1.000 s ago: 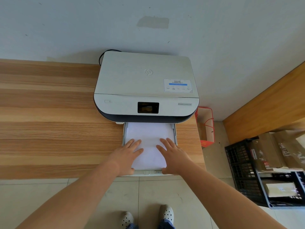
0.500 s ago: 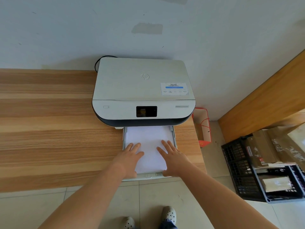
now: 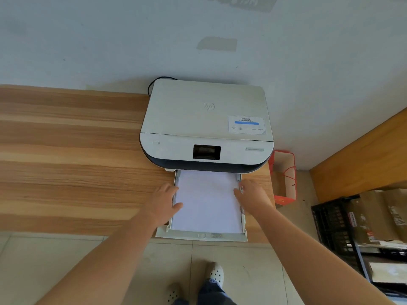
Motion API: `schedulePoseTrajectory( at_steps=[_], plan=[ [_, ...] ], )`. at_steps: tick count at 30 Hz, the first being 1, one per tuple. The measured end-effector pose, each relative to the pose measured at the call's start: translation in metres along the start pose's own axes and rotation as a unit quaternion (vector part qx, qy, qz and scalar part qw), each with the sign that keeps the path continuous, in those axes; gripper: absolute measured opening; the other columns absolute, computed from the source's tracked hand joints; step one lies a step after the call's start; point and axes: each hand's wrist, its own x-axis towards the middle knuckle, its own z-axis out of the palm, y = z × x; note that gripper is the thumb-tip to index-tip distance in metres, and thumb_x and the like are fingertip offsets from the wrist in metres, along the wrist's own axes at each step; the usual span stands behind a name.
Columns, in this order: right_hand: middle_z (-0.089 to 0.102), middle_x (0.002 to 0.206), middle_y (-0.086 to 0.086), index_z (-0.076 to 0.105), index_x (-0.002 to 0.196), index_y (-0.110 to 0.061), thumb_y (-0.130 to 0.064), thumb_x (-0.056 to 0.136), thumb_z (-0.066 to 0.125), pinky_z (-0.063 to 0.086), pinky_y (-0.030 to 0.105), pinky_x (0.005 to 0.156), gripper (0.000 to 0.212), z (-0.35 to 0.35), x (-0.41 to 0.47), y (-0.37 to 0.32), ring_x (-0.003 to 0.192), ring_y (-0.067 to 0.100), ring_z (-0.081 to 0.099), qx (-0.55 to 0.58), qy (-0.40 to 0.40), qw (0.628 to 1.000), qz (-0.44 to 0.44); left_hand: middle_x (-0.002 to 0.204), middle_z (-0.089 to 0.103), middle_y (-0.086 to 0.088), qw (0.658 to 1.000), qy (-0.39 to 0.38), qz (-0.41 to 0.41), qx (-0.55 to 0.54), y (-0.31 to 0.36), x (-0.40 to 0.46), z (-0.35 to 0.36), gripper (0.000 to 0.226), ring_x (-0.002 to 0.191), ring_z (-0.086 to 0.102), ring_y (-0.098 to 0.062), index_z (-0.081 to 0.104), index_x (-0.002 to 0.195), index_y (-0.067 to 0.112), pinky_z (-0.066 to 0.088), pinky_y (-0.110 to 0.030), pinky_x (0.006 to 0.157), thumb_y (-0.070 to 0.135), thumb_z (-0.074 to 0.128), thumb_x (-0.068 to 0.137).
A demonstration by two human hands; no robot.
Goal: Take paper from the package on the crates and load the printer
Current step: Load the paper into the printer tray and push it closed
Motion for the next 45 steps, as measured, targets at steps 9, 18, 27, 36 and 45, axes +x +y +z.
schedulePoseTrajectory(
  at_steps=[9,18,27,36,45],
  plan=[
    [0.057,0.073,0.004,0.053,0.074,-0.018,-0.043,0.098,0.036,0.05,0.037,0.071,0.038,-0.001,0.029,0.027,0.069,0.021,0.055,-0.038,-0.075,0.995,0.052,0.085,0.061,-0.001,0.981,0.002,-0.178,-0.079,-0.007,0.021,0.0,0.03,0.075,0.056,-0.015,0.053,0.095,0.018,0.043,-0.029,0.062,0.044,0.037,0.098],
    [0.053,0.07,0.003,0.053,0.078,-0.014,-0.033,0.096,0.037,0.042,0.03,0.057,0.031,0.01,0.032,0.019,0.062,0.017,0.051,-0.065,-0.075,0.993,0.058,0.073,0.055,-0.002,0.986,-0.056,-0.146,-0.055,-0.013,0.048,0.007,0.033,0.064,0.049,-0.015,0.046,0.073,0.02,0.037,-0.03,0.057,0.037,0.035,0.099],
    [0.056,0.07,0.0,0.054,0.08,-0.016,-0.027,0.092,0.038,0.039,0.026,0.049,0.022,0.008,0.019,0.013,0.059,0.016,0.053,-0.101,-0.055,0.992,0.052,0.075,0.056,0.0,0.992,-0.066,-0.102,0.039,-0.005,0.055,-0.001,0.026,0.067,0.051,-0.014,0.054,0.077,0.016,0.035,-0.027,0.053,0.026,0.039,0.095],
    [0.056,0.077,0.001,0.052,0.087,-0.017,-0.022,0.095,0.034,0.043,0.029,0.056,0.02,0.01,0.02,0.008,0.067,0.02,0.055,-0.109,-0.076,0.989,0.067,0.076,0.052,0.0,0.991,-0.079,-0.107,0.021,-0.004,0.057,0.001,0.024,0.067,0.046,-0.012,0.049,0.075,0.016,0.034,-0.025,0.053,0.022,0.038,0.096],
    [0.056,0.089,0.007,0.055,0.102,-0.012,-0.015,0.091,0.038,0.046,0.032,0.061,0.021,0.013,0.023,0.001,0.078,0.027,0.058,-0.129,-0.093,0.985,0.062,0.08,0.054,0.0,0.993,-0.068,-0.092,0.026,-0.002,0.058,0.008,0.019,0.072,0.052,-0.013,0.053,0.09,0.015,0.035,-0.025,0.054,0.022,0.036,0.097]
  ],
)
